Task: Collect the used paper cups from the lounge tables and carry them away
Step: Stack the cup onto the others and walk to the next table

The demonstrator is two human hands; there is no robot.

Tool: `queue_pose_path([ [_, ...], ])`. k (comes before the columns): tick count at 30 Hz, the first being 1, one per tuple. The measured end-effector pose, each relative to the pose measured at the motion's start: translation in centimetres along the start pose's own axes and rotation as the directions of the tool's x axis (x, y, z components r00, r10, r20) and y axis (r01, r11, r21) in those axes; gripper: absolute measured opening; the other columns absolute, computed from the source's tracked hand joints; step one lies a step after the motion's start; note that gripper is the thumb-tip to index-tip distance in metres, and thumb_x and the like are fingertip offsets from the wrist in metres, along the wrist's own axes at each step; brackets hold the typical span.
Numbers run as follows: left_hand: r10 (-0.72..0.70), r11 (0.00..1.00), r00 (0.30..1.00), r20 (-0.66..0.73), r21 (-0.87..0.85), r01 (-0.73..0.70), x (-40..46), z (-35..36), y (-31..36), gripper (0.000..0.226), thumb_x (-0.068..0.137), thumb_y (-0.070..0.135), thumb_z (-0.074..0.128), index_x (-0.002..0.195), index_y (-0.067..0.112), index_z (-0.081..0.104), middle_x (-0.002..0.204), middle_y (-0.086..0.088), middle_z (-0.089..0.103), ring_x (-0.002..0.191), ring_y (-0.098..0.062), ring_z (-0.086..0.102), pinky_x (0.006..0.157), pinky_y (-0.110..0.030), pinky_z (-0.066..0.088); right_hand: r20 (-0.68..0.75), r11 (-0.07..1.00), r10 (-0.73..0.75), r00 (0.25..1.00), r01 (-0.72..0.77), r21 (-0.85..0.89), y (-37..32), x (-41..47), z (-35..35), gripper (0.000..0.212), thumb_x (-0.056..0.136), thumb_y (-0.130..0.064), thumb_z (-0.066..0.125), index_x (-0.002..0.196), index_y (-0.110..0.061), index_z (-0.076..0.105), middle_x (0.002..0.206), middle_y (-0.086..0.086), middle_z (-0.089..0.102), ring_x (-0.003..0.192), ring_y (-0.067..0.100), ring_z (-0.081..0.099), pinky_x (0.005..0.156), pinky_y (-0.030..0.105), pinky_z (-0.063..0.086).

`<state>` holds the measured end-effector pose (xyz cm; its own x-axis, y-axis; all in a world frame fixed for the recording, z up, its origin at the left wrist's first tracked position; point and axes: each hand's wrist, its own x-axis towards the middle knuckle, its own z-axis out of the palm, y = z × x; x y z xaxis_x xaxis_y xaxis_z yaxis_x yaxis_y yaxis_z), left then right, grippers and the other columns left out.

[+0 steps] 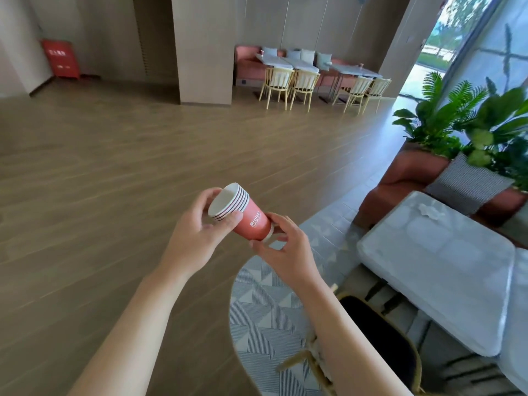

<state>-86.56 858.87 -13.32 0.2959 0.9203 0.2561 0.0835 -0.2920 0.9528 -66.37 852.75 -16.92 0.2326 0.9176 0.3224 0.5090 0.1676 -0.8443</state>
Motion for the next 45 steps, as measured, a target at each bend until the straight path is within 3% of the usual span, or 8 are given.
queue_pose_path([
  [3, -0.017, 1.000, 1.000, -0.013, -0.019, 0.016, 1.7, -0.8, -1.0, 0.048, 0.082, 0.062, 0.074, 0.126, 0.047, 0.061, 0.124, 0.023, 0.069, 0.116, 0.000, 0.065, 0.088, -0.022, 0.048, 0.001, 1.000, -0.005, 1.000, 0.005, -0.003, -0.1, 2.0, 0.6, 0.058, 0.075, -0.034, 0.086, 0.130, -0.027, 0.069, 0.115, -0.015, 0.070, 0.106, 0.007, 0.067, 0.088, 0.009, 0.046],
  [12, -0.014, 1.000, 0.998, -0.068, 0.006, 0.015, 7.8, -1.3, -3.0, 0.042, 0.087, 0.052, 0.075, 0.125, 0.044, 0.063, 0.121, 0.024, 0.071, 0.113, 0.002, 0.066, 0.082, -0.006, 0.046, 0.039, 0.999, -0.038, 0.999, 0.037, 0.035, 2.2, 9.0, 2.6, 0.054, 0.075, -0.031, 0.086, 0.126, -0.031, 0.069, 0.114, -0.018, 0.069, 0.111, 0.005, 0.066, 0.088, 0.008, 0.046],
  [17, 0.006, 0.999, 0.997, -0.074, 0.034, -0.003, 13.9, 0.5, -3.3, 0.045, 0.086, 0.049, 0.075, 0.128, 0.042, 0.062, 0.123, 0.022, 0.071, 0.114, -0.001, 0.067, 0.086, -0.014, 0.050, 0.021, 0.996, -0.079, 0.997, 0.078, 0.041, 4.8, 15.3, 1.9, 0.055, 0.072, -0.037, 0.087, 0.124, -0.039, 0.068, 0.115, -0.024, 0.068, 0.112, 0.003, 0.065, 0.089, 0.008, 0.045],
  [27, 0.023, 0.993, 1.000, 0.017, 0.112, -0.025, 28.5, 10.7, -4.0, 0.047, 0.086, 0.050, 0.072, 0.130, 0.043, 0.059, 0.120, 0.027, 0.068, 0.109, 0.004, 0.065, 0.080, -0.004, 0.045, 0.005, 1.000, -0.025, 1.000, 0.025, 0.018, 13.6, 28.1, -5.7, 0.058, 0.068, -0.034, 0.092, 0.122, -0.025, 0.071, 0.109, -0.014, 0.071, 0.105, 0.007, 0.067, 0.089, 0.009, 0.044],
  [30, 0.020, 0.992, 0.998, 0.053, 0.123, -0.026, 31.7, 13.6, -4.8, 0.050, 0.082, 0.057, 0.074, 0.128, 0.045, 0.059, 0.120, 0.025, 0.068, 0.103, -0.001, 0.068, 0.079, -0.007, 0.047, 0.001, 1.000, -0.007, 1.000, 0.007, -0.009, 16.1, 30.3, -7.9, 0.054, 0.067, -0.029, 0.092, 0.117, -0.027, 0.072, 0.106, -0.014, 0.071, 0.103, 0.007, 0.066, 0.088, 0.008, 0.043],
  [33, 0.037, 0.987, 0.995, 0.087, 0.151, -0.050, 34.2, 16.1, -5.6, 0.056, 0.078, 0.061, 0.073, 0.129, 0.045, 0.057, 0.125, 0.028, 0.065, 0.115, 0.004, 0.063, 0.083, -0.006, 0.045, -0.027, 0.999, 0.017, 1.000, -0.018, -0.045, 17.9, 32.0, -9.7, 0.054, 0.066, -0.028, 0.091, 0.115, -0.033, 0.071, 0.106, -0.016, 0.071, 0.103, 0.006, 0.066, 0.088, 0.009, 0.044],
  [39, 0.054, 0.982, 0.986, 0.160, 0.172, -0.082, 40.2, 20.0, -7.2, 0.064, 0.075, 0.065, 0.076, 0.131, 0.044, 0.056, 0.126, 0.024, 0.065, 0.112, -0.003, 0.067, 0.089, -0.024, 0.049, -0.103, 0.977, 0.018, 0.994, -0.039, -0.208, 20.4, 35.3, -12.3, 0.056, 0.069, -0.043, 0.085, 0.120, -0.026, 0.071, 0.104, -0.014, 0.066, 0.102, 0.008, 0.061, 0.095, 0.038, 0.051],
  [45, 0.048, 0.992, 0.956, 0.291, 0.101, -0.080, 47.4, 25.0, -10.9, 0.070, 0.073, 0.067, 0.079, 0.135, 0.042, 0.055, 0.124, 0.020, 0.067, 0.111, -0.008, 0.069, 0.096, -0.044, 0.058, -0.179, 0.905, 0.035, 0.983, -0.108, -0.413, 23.7, 38.2, -14.5, 0.057, 0.077, -0.052, 0.077, 0.126, -0.023, 0.069, 0.113, -0.011, 0.066, 0.110, 0.014, 0.060, 0.104, 0.039, 0.044],
])
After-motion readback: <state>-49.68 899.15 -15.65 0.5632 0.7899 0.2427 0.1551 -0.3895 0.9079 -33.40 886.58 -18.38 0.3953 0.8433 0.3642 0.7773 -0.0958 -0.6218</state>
